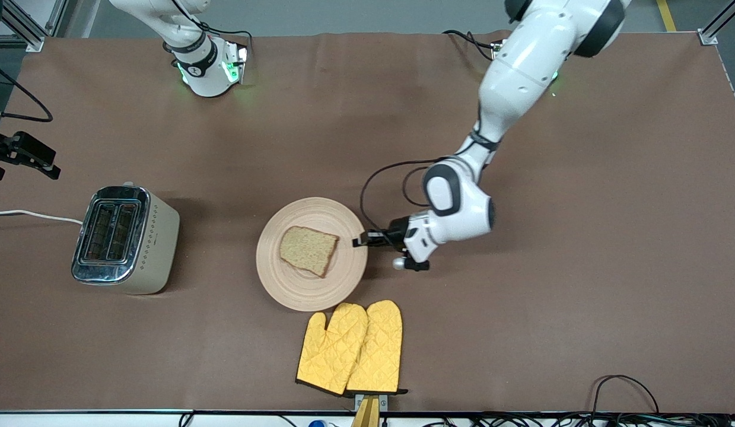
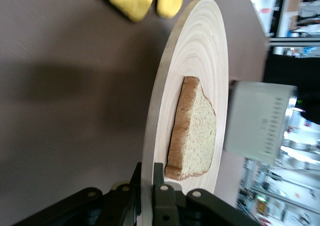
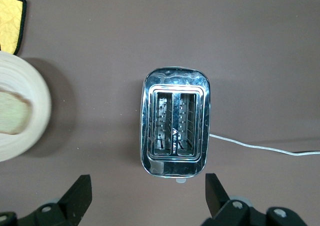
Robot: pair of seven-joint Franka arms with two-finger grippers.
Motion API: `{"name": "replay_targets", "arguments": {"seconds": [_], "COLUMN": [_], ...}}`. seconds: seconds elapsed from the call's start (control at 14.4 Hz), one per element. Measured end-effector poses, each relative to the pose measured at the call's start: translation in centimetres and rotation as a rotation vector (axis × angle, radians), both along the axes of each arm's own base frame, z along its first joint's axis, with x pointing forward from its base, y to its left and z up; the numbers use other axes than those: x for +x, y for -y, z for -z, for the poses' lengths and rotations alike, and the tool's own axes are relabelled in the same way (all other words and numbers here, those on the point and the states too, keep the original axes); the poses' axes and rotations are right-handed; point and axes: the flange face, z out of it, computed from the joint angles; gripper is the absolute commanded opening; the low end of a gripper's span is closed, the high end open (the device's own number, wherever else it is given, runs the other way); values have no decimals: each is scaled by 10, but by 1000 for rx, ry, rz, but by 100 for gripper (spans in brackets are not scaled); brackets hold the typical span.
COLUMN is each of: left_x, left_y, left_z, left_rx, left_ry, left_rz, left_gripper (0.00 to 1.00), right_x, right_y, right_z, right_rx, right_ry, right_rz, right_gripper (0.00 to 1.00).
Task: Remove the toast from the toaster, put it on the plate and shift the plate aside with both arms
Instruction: 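Slide the plate with the bread away from the toaster using the left gripper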
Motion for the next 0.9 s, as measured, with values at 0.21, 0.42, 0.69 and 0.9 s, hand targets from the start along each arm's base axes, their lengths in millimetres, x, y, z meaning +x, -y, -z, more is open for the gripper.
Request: {"name": "replay_targets", "arguments": {"seconds": [0.21, 0.42, 0.69, 0.9], "left_x": [34, 46, 34, 19], "left_y": [-127, -269, -423, -504], "left_z": [-27, -19, 7, 36], "left_rx": [-62, -96, -87, -93], "left_ry": [12, 6, 36, 64], "left_rz": [73, 148, 143, 115], "left_gripper": [0, 0, 1, 2], "right_x": [0, 0, 0, 1], "right_y": [0, -1, -6, -7], "right_z": [0, 0, 0, 0], "right_rx": [0, 0, 0, 0], "right_ry": [-1, -1, 0, 0], "right_rz": [-1, -2, -12, -13], "right_gripper": [100, 100, 100, 100]}}
